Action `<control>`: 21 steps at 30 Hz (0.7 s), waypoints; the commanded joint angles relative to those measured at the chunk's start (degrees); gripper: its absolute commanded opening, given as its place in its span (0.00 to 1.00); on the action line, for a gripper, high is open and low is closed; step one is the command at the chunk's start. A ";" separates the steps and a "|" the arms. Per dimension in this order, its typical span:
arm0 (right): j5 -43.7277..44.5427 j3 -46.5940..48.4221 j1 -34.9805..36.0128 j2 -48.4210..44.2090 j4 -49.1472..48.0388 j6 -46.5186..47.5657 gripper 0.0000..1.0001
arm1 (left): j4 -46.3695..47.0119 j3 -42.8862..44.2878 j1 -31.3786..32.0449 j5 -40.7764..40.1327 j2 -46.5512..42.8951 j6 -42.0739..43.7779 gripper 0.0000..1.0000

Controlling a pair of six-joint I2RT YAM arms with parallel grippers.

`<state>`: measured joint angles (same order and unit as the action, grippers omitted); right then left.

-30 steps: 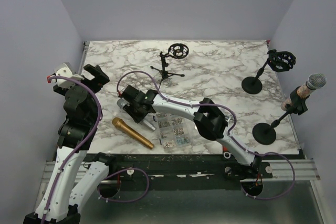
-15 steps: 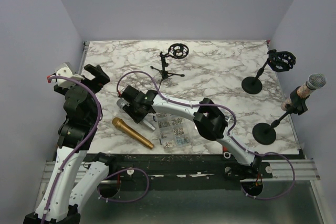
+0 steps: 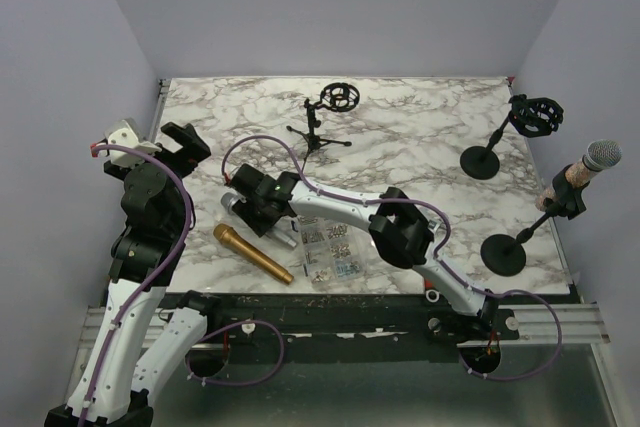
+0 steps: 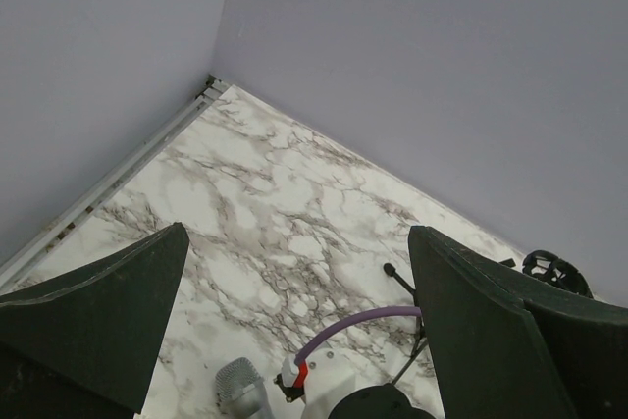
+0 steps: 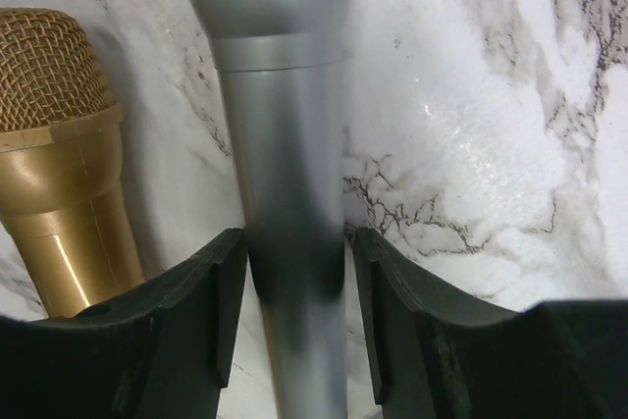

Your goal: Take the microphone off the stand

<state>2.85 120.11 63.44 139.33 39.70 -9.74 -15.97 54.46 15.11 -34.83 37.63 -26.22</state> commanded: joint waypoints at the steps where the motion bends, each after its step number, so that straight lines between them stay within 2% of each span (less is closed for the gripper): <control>1: 2.96 0.48 0.38 -4.61 1.19 -1.18 0.56 | 0.43 -0.76 -0.21 1.26 -0.47 -0.33 0.98; 10: 5.95 -5.08 0.40 -17.52 -4.88 -2.49 0.69 | 0.33 -0.55 -0.25 0.88 -0.86 -0.33 0.98; 16: 23.60 -18.83 -0.37 -29.59 -10.91 -0.83 0.82 | 0.43 -0.80 -0.08 1.18 -1.11 -0.50 0.98; 21: 35.52 -28.98 -7.93 -40.02 -12.83 -1.02 0.85 | 0.08 -0.37 0.00 3.11 -0.97 -1.11 0.98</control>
<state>23.90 97.01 61.71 105.06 29.02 -10.76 -16.01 54.39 15.11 -33.87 36.97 -26.41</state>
